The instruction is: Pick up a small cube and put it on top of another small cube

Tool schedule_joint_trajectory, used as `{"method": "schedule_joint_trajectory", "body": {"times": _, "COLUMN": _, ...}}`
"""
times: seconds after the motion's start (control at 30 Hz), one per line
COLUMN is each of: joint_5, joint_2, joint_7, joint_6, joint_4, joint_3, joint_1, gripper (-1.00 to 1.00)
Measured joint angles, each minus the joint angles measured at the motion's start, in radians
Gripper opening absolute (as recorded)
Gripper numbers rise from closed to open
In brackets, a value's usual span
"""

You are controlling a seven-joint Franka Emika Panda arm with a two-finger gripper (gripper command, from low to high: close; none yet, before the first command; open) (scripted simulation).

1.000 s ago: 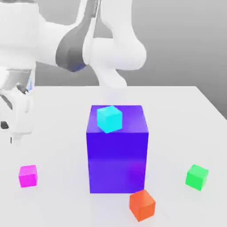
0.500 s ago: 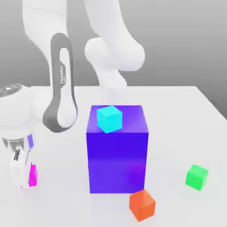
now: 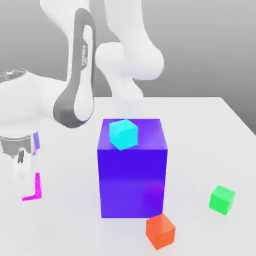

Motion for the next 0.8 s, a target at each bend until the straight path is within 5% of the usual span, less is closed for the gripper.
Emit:
{"method": "schedule_joint_trajectory", "body": {"times": 0.47, "joint_5": 0.042, "joint_2": -0.098, "joint_7": 0.224, "joint_6": -0.080, "joint_4": 0.057, "joint_3": 0.329, "joint_1": 0.559, "gripper": -1.00}}
{"method": "schedule_joint_trajectory", "body": {"times": 0.8, "joint_5": -0.044, "joint_2": -0.107, "joint_7": 0.528, "joint_6": -0.115, "joint_4": -0.057, "joint_3": 0.354, "joint_1": 0.809, "gripper": -1.00}}
